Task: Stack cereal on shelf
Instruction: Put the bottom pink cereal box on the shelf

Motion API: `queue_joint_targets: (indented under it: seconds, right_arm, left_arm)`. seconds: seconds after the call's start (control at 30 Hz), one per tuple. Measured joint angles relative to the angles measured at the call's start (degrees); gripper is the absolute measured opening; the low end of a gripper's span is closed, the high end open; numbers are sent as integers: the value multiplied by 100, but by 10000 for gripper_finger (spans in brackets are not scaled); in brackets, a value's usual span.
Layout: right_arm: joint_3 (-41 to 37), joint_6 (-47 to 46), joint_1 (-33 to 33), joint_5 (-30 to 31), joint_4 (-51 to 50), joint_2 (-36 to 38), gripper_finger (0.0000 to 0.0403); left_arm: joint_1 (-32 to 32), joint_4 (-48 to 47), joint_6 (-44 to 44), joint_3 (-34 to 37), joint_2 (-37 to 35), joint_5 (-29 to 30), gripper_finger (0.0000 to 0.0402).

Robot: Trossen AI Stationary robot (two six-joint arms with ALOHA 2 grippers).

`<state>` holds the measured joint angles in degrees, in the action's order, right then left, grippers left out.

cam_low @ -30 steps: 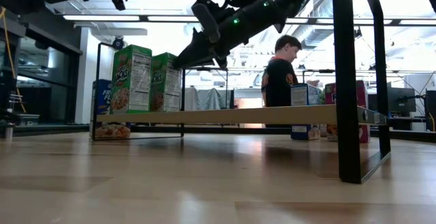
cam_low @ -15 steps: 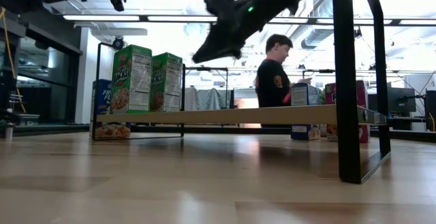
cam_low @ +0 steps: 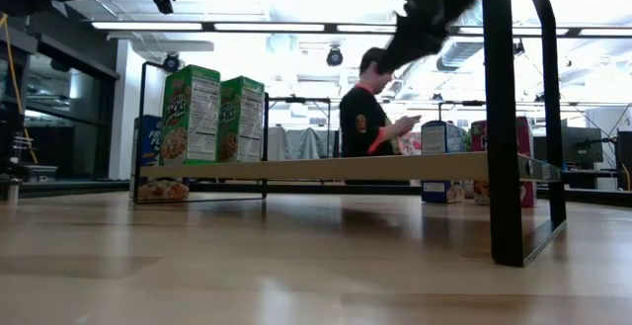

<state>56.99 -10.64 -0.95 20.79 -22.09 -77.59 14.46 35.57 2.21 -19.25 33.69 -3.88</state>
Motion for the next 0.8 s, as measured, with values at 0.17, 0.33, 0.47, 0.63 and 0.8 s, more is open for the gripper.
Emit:
queue_joint_targets:
  seconds: [0.17, 0.33, 0.47, 0.63, 0.8]
  right_arm:
    - [-535, -724, 20, 152, 173, 677, 0]
    - [-484, -1237, 167, 325, -450, 1119, 20]
    - [-157, -1521, 295, 321, -1342, 1363, 89]
    - [278, -1660, 297, 590, -2708, 1395, 210]
    - [405, -2245, 435, 571, -3971, 1395, 299]
  left_arm:
    - [4, 60, -187, 0, 4, 6, 209]
    - [15, 73, -202, 0, 4, 20, 209]
    - [15, 68, -200, 0, 4, 20, 209]
    - [13, 67, -185, 0, 4, 20, 209]
    - [13, 66, -185, 0, 3, 20, 209]
